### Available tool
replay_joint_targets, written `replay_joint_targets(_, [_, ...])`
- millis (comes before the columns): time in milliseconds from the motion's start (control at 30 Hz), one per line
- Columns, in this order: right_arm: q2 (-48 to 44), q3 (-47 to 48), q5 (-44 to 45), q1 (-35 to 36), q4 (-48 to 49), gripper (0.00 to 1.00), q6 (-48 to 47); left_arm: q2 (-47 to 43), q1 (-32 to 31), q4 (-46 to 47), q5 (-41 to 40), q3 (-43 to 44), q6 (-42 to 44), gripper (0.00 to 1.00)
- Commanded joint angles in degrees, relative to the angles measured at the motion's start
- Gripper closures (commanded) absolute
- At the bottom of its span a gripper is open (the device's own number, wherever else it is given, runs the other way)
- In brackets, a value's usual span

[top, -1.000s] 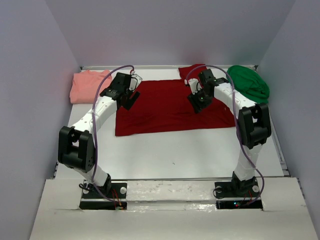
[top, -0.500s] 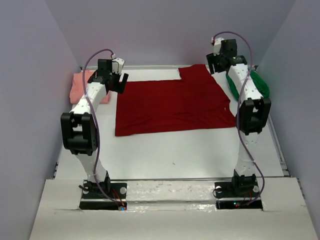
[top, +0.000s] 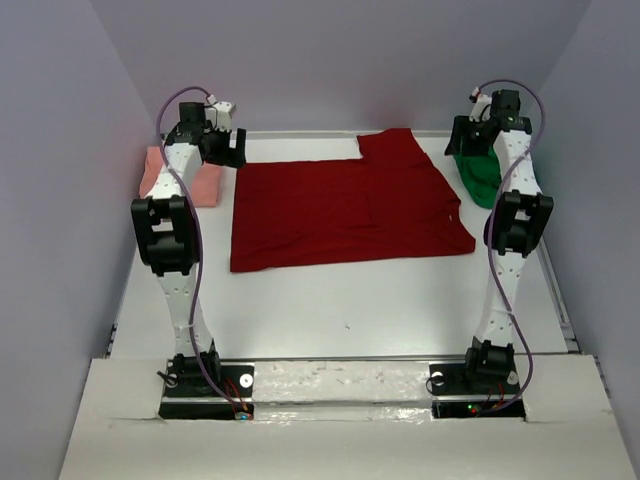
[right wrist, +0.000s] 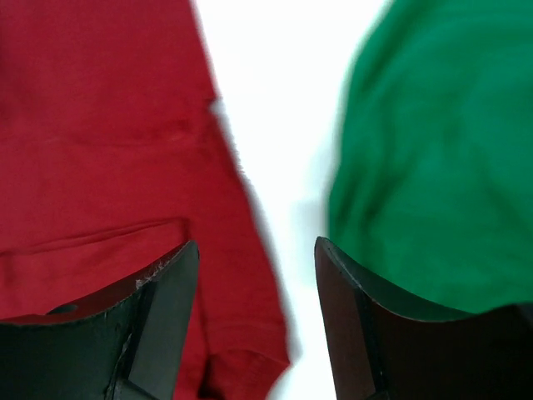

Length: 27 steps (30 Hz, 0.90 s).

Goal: Fold and stack the t-shirts
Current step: Grap the side of the flattened tshirt furthest away from the robot with both arms

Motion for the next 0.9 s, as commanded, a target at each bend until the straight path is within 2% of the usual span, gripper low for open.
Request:
replay_joint_targets(0, [2.98, 6.28, -15.62, 0.34, -4.21, 0.37, -1.11, 2.19, 1.07, -2.16, 5.51, 3.21, -1.18, 0.03])
replay_joint_targets(67, [3.86, 6.72, -21.78, 0.34, -5.01, 0.36, -1.91, 3.68, 1.6, -2.42, 7.53, 4.17, -1.36, 0.03])
replay_joint_targets(200, [3.95, 5.41, -29.43, 0.34, -5.63, 0.36, -2.7, 10.09, 3.01, -4.87, 14.38, 10.48, -1.71, 0.11])
replay_joint_targets(333, [4.13, 4.97, -34.71, 0.34, -5.54, 0.34, -1.82, 14.5, 3.1, -5.32, 14.22, 14.89, -1.97, 0.16])
replay_joint_targets(567, [2.64, 1.9, -36.56, 0.34, -5.8, 0.32, -4.01, 18.89, 3.1, -4.01, 13.87, 19.03, -3.82, 0.26])
replay_joint_targets(867, [0.71, -0.74, -40.95, 0.34, -8.71, 0.32, -7.71, 19.34, 3.1, 3.02, 9.83, 17.27, -6.19, 0.28])
